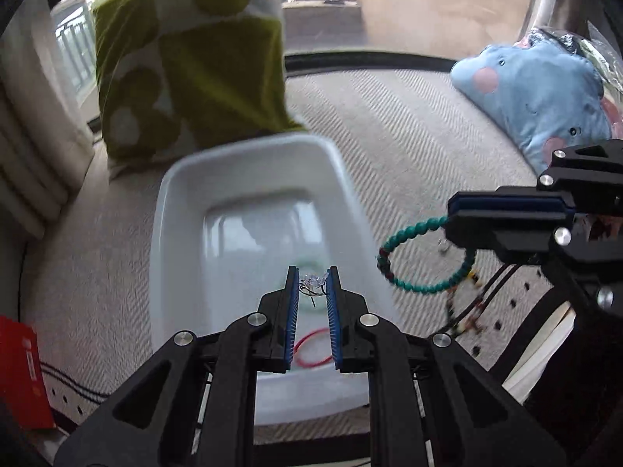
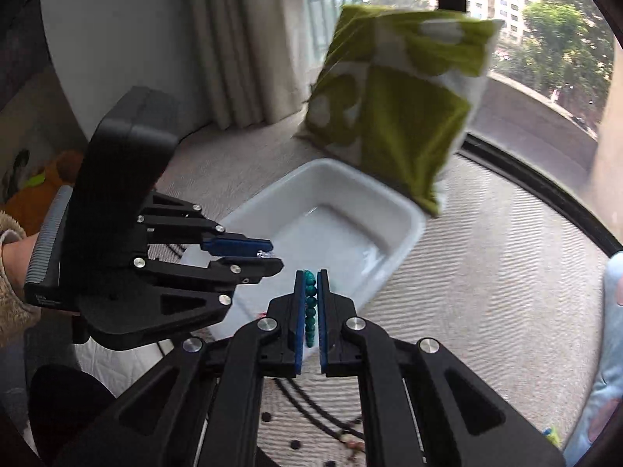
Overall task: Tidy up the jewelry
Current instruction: 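Carry the ring and teal bracelet to the white tray and release both, then move both grippers back and close them on the silver pendant with white bead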
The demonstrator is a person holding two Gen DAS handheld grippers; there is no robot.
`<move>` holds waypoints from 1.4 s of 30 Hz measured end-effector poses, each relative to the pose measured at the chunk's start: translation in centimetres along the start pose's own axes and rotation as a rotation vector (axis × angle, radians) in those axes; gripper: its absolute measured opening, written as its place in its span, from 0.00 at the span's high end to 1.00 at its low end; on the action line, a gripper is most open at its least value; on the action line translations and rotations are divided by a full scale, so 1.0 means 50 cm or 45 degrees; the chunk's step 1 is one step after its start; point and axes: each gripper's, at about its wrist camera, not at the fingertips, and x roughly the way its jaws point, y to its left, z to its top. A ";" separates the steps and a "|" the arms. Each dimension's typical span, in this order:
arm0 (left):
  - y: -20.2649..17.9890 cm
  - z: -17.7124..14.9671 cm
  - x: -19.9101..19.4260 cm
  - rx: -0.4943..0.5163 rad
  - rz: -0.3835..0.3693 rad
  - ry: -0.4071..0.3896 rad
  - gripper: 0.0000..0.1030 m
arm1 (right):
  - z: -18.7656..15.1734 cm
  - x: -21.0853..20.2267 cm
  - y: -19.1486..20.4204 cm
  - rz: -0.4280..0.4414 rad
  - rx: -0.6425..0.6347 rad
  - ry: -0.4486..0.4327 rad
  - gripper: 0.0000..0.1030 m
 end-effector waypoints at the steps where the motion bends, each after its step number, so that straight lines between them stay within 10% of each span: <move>1: 0.004 -0.007 0.007 -0.003 0.000 0.013 0.86 | -0.002 0.013 0.008 0.006 -0.006 0.014 0.94; 9: 0.030 -0.042 0.043 -0.026 -0.015 0.079 0.83 | -0.012 0.093 0.035 0.060 0.003 0.106 0.93; 16: 0.034 -0.052 0.053 -0.028 0.004 0.120 0.36 | -0.022 0.095 0.023 0.063 0.021 0.102 0.77; 32: -0.152 0.058 0.023 0.122 -0.087 -0.041 0.36 | -0.135 -0.131 -0.254 -0.238 0.188 0.034 0.75; 42: -0.326 0.116 0.147 0.178 -0.175 -0.056 0.36 | -0.284 -0.177 -0.443 -0.383 0.324 0.135 0.75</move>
